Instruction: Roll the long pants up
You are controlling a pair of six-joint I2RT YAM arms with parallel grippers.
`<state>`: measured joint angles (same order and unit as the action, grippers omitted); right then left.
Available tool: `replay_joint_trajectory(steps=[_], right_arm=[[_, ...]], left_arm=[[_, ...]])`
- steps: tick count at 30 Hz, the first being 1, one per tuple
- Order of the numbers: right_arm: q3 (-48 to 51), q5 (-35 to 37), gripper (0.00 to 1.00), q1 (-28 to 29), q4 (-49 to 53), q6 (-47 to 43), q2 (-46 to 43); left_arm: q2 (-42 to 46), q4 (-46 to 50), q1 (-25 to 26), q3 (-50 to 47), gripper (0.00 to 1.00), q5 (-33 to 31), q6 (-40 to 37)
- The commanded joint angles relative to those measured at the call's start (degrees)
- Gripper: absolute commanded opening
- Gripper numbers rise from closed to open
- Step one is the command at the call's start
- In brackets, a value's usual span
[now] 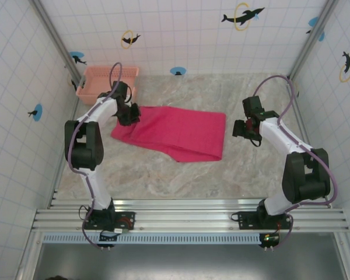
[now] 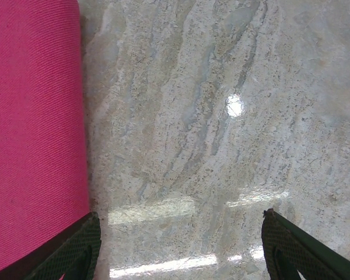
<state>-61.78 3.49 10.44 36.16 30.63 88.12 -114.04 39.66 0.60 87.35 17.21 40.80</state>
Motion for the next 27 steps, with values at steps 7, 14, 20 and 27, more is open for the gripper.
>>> replay_joint_trajectory(steps=[7,14,20,27], right_arm=[[-0.54,0.42,0.75,0.11,1.45,-1.43,-0.67],[-2.32,0.29,0.75,0.11,2.57,-2.23,0.46],[-3.88,0.36,0.75,0.28,2.65,-1.99,1.77],[-3.52,0.51,0.75,1.56,1.25,-0.76,3.1]], left_arm=[[-3.41,1.76,-3.78,0.2,0.07,-4.21,-2.04],[-4.95,0.71,-4.37,1.35,0.38,-1.84,-2.13],[-4.43,-0.12,-4.35,-0.26,0.39,0.62,-1.58],[-2.11,-0.51,-4.33,-1.83,0.3,1.16,-0.98]])
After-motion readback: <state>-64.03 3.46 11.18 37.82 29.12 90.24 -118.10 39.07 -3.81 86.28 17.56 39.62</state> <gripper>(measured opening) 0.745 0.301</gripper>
